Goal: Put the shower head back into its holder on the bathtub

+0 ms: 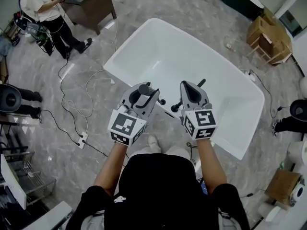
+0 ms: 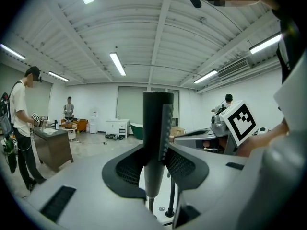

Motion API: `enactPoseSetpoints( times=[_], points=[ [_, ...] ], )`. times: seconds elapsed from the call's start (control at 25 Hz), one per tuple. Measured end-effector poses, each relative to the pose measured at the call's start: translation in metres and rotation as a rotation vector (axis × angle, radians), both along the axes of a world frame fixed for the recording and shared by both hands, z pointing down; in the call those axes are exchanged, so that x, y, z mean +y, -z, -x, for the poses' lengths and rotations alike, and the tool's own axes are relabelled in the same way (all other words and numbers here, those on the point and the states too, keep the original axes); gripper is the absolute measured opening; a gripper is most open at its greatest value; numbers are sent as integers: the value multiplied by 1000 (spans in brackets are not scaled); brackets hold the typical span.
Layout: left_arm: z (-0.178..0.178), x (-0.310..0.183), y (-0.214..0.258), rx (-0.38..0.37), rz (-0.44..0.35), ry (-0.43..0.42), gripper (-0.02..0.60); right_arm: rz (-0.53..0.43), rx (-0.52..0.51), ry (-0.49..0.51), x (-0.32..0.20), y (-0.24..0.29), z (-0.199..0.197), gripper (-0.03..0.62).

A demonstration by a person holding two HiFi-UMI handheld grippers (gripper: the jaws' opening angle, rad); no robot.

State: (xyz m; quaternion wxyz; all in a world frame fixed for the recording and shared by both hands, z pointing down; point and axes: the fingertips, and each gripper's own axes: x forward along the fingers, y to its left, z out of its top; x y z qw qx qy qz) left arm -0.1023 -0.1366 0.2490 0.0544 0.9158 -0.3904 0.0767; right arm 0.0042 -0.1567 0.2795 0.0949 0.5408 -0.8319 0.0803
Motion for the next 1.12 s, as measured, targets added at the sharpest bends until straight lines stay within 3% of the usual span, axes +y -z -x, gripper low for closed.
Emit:
enactPoseSetpoints(
  times=[0.36, 1.12],
  points=[
    [-15, -23, -31, -28, 43, -42, 144, 51, 12, -15, -18, -25, -8, 21],
    [-37, -59, -139, -61, 177, 30, 144, 241, 9, 58, -55, -130, -27, 21]
  ],
)
